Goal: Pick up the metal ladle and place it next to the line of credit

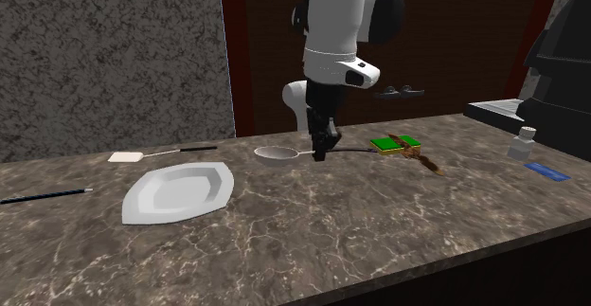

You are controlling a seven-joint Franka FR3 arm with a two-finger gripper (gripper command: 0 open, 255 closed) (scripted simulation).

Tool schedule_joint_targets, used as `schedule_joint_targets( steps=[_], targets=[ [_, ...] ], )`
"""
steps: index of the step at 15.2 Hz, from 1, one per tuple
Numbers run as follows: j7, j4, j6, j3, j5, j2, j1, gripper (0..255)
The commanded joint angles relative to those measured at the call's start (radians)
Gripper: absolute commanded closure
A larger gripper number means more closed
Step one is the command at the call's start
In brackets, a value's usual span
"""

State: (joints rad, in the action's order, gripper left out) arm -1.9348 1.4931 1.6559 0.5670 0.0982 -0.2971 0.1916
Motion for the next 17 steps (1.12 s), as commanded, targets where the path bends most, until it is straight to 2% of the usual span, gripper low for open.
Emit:
schedule_joint_targets(
  steps=[1,3,10,17],
  targets=[
    [-0.001,-0.026,-0.025,0.001,0.000,-0.001,-0.002,255],
    [-0.002,-0.054,-0.051,0.002,0.001,-0.004,-0.005,255],
    [0.156,-0.035,-0.054,-0.050,-0.009,0.021,0.104,255],
    [0.300,-0.085,-0.076,-0.103,0.006,-0.009,0.192,255]
  ],
)
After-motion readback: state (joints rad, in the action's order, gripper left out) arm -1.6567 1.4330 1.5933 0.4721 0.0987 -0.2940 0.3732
